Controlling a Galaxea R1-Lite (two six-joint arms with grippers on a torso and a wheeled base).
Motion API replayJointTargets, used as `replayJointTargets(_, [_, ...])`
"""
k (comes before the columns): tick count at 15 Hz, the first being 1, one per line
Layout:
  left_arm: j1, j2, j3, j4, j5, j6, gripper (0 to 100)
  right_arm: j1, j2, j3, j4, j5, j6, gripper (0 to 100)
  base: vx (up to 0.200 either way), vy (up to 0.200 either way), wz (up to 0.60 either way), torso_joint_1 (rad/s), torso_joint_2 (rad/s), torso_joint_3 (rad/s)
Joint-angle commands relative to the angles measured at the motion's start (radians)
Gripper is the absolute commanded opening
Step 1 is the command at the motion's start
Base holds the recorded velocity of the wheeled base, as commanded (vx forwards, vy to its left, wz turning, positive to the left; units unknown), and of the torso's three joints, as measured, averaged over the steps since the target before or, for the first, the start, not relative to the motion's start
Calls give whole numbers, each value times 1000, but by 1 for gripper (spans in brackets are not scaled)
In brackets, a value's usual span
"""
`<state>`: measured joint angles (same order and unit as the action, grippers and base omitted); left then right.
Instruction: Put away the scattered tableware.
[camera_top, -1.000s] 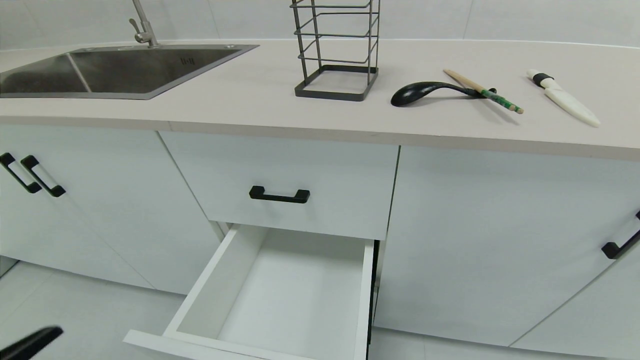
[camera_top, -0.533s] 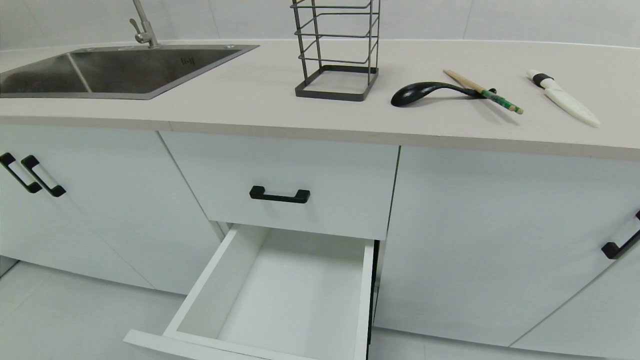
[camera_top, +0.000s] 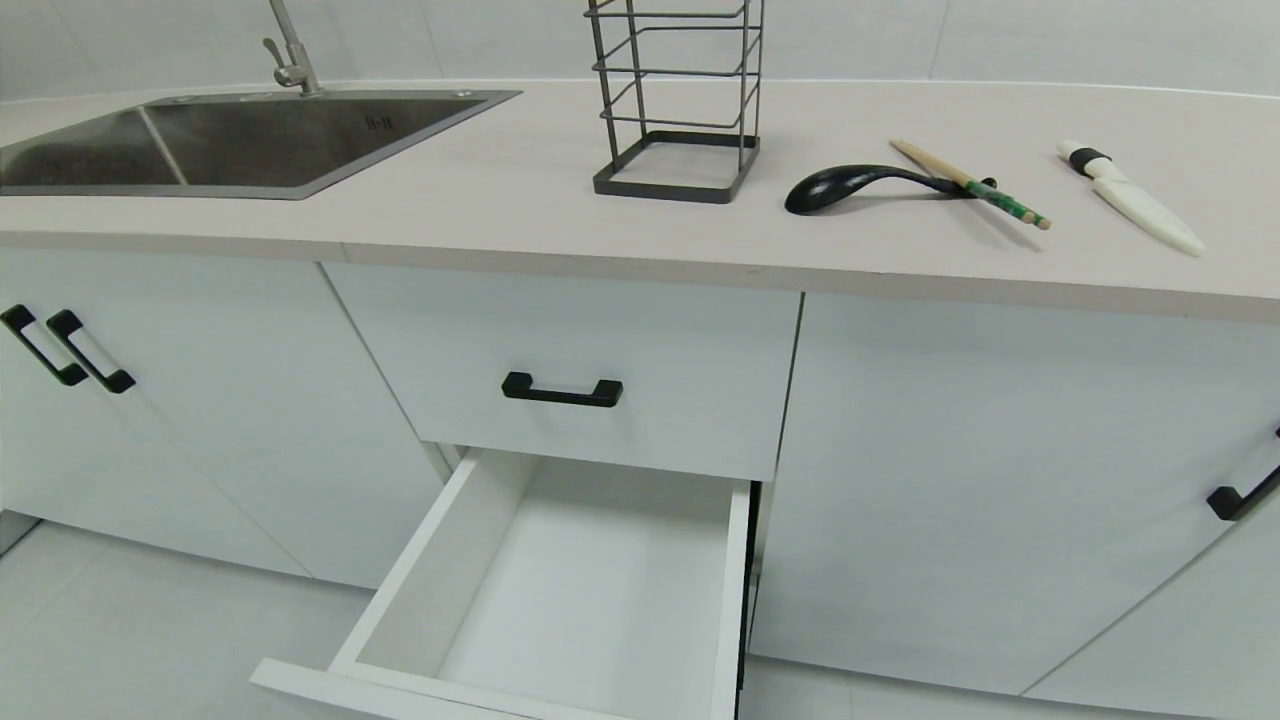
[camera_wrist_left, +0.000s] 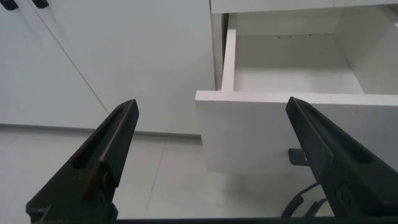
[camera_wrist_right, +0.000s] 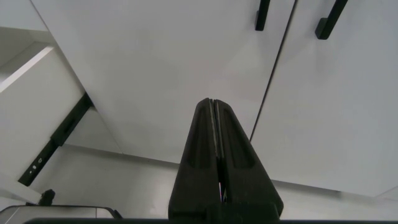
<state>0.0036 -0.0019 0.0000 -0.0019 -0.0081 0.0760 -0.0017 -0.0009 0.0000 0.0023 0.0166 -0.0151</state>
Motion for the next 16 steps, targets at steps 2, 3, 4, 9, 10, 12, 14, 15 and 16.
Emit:
replayJointTargets(2, [1,2,0,0,0,-18,100,0,1,0,-1,0,1,0,0,0,0,0,0,0])
replayJointTargets(3, [1,2,0,0,2,-19,100,0,1,0,1,0,1,0,0,0,0,0,0,0])
replayJointTargets(4, [1,2,0,0,7,-18,100,0,1,0,1,0,3,0,0,0,0,0,0,0])
replayJointTargets(9, [1,2,0,0,23,-50,100,0,1,0,1,-3,4,0,120,0,0,2,2,1])
replayJointTargets(10, [1,2,0,0,25,-61,100,0,1,0,1,-4,4,0,0,0,0,0,0,0])
replayJointTargets(12, [1,2,0,0,25,-108,100,0,1,0,-1,-3,4,0,0,0,0,0,0,0])
replayJointTargets(14, [1,2,0,0,26,-111,100,0,1,0,1,-3,3,0,0,0,0,0,0,0])
replayJointTargets(15, [1,2,0,0,26,-110,100,0,1,0,-1,-3,1,0,0,0,0,0,0,0])
replayJointTargets(16, [1,2,0,0,26,-111,100,2,1,0,1,-3,3,0,0,0,0,0,0,0])
